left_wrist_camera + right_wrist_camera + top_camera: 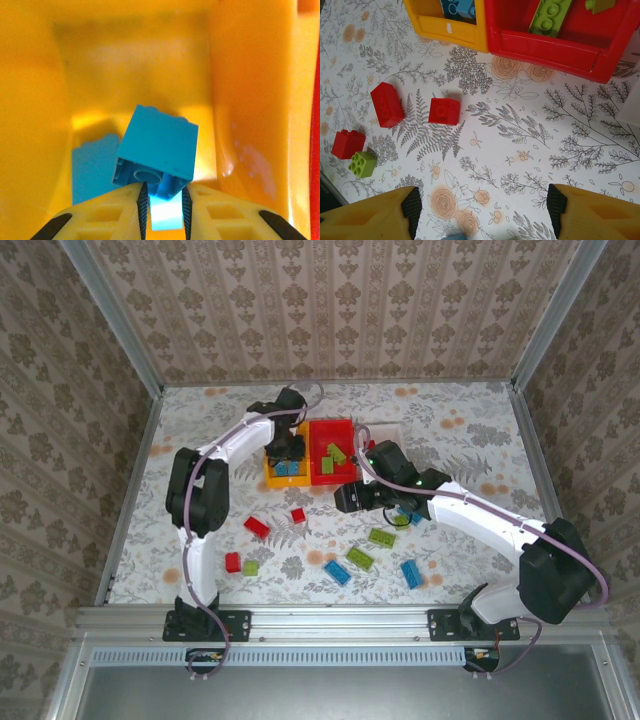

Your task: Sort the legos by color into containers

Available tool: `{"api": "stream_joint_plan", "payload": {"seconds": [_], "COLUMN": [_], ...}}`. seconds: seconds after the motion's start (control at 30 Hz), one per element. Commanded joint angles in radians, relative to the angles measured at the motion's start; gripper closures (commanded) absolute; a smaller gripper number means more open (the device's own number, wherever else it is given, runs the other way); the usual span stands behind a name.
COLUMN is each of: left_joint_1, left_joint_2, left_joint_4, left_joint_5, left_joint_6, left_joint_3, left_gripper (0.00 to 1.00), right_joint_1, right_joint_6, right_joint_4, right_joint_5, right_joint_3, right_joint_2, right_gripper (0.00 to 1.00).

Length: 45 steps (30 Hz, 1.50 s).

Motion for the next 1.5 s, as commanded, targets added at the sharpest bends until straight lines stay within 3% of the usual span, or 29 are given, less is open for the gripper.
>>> {"api": "stream_joint_plan", "payload": {"seconds": [0.0,0.2,0.37,0.5,0.73,0.97,1.2,1.47], "left_joint_1": [0.016,0.049,0.043,0.029,-0.136,-0.28,-0.35,-0.352], "left_joint_2": [0.035,0.062,-0.008,-0.195,-0.595,-0.841,-0.873,-0.885], "left_joint_4": [-0.058,-0.082,-0.063,0.034,0.215,0.301,0.369,0.397], "left_joint_5": [-0.029,-0.03,-0.025,0.011,0.113,0.176,0.187,0.187], "left_joint_6": [0.036,0.048,0.02,-0.027,-0.046,-0.082,-0.053,-0.052], "left_joint_3": [0.062,0.139,0.1,-0.084,-0.51,-0.734,-0.781,-0.797], "left_gripper": [0.73,0.71,0.6,0.48,0.37,0.32,0.3,0.29], "right_joint_1": [0.008,0.008,0.009,0.008,-0.029,-0.151,-0.188,-0.193], "right_joint_6": [0.009,0.011,0.008,-0.002,0.072,0.333,0.728,0.977], "right_joint_4": [-0.016,-0.015,-0.033,-0.105,-0.316,-0.427,-0.373,-0.292], "right_joint_5": [0.01,0.011,0.03,0.092,0.267,0.28,0.236,0.233], "right_joint_3": [0.011,0.007,0.003,-0.026,-0.085,-0.085,-0.093,-0.148], "right_joint_2": [0.002,0.003,-0.009,-0.07,-0.141,-0.083,-0.046,0.015], "right_gripper": [0.3,0.29,0.3,0.29,0.27,0.22,0.21,0.18]}}
